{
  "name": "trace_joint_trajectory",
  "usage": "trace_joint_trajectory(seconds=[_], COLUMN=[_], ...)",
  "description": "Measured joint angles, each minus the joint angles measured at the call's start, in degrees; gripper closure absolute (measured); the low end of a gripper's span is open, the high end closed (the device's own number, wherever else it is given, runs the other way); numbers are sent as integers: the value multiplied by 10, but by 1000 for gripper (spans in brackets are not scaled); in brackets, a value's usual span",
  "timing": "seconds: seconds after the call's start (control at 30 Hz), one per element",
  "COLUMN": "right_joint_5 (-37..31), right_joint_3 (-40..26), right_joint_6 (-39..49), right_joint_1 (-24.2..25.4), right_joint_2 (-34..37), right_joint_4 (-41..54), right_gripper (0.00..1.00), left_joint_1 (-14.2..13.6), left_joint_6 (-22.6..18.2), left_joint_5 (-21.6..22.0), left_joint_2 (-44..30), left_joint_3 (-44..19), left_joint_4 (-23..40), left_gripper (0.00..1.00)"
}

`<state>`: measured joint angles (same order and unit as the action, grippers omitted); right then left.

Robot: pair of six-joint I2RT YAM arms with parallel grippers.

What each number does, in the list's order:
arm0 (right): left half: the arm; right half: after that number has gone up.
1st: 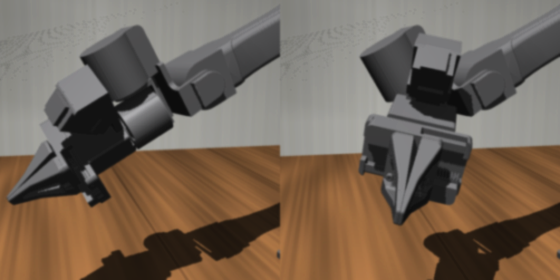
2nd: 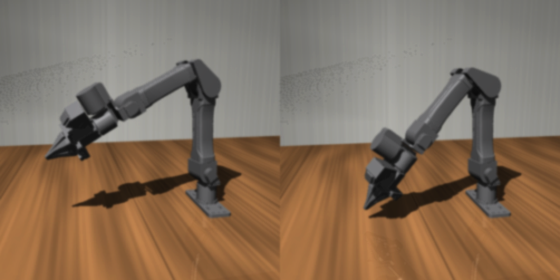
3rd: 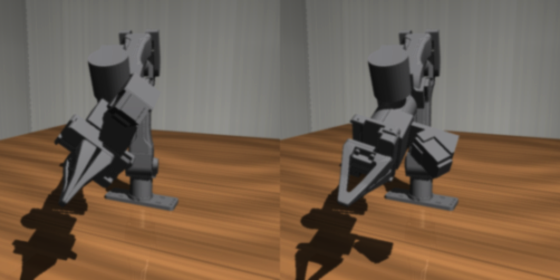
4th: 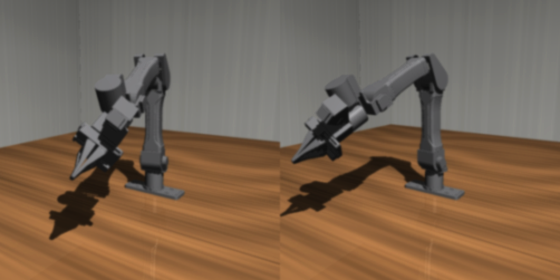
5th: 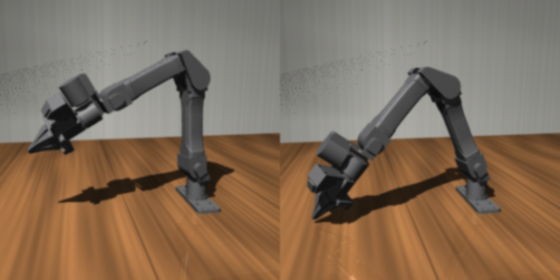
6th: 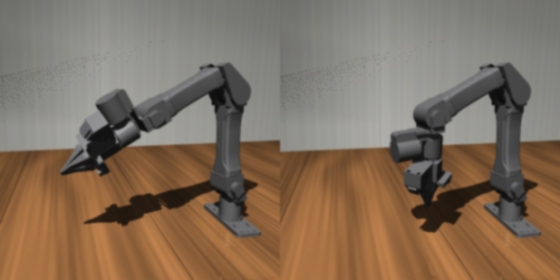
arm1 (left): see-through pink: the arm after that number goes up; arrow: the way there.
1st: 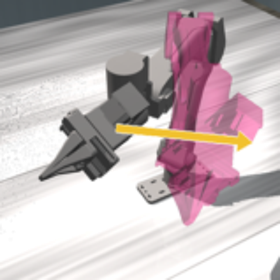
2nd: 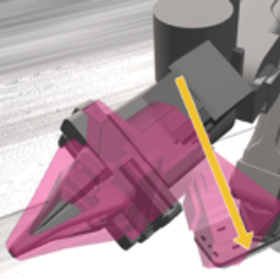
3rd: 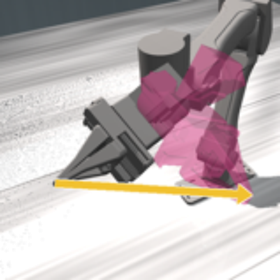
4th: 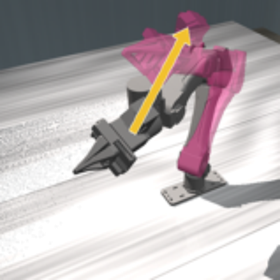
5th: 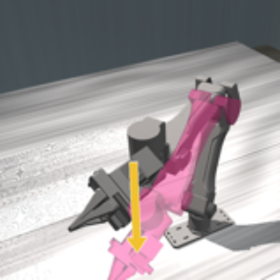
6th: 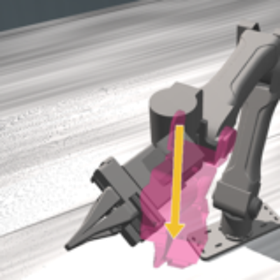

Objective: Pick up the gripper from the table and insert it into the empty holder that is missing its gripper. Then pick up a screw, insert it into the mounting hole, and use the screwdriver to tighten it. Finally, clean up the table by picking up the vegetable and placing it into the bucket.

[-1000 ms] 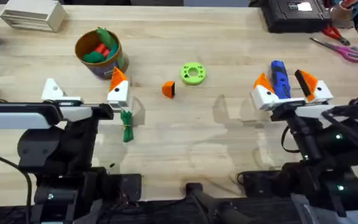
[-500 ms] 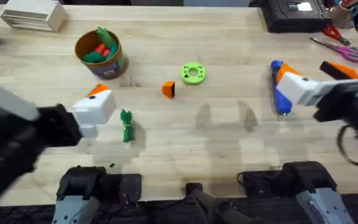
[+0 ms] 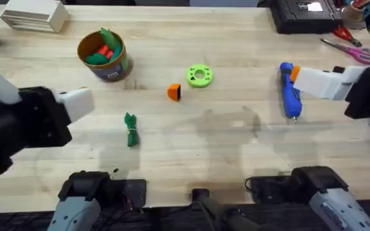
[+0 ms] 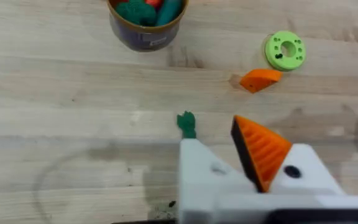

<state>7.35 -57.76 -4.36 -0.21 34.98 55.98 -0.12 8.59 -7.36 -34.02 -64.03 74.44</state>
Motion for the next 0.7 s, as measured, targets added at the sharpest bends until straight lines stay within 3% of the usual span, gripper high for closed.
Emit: trace_joint_trajectory(seconds=[0.03,0.17,0.2,0.27,0.7], right_joint_5=[0,0,0,0,0], right_joint_3=[0,0,0,0,0], right_joint_6=[0,-2,-2,-2,-2], right_joint_1=[0,0,0,0,0], right_joint_2=[0,0,0,0,0], right_joint_4=[0,0,0,0,0], right_gripper=[26,26,26,26,27], left_joint_1=[0,-1,-1,-1,-1], left_joint_6=[-3,-1,2,2,3], left_joint_5=[-1,-4,-4,-5,-6], left_joint_2=[0,0,0,0,0], left_joint_3=[0,0,0,0,0], left_joint_4=[-1,-11,-14,-13,5], left_gripper=[814,176,60,15,14])
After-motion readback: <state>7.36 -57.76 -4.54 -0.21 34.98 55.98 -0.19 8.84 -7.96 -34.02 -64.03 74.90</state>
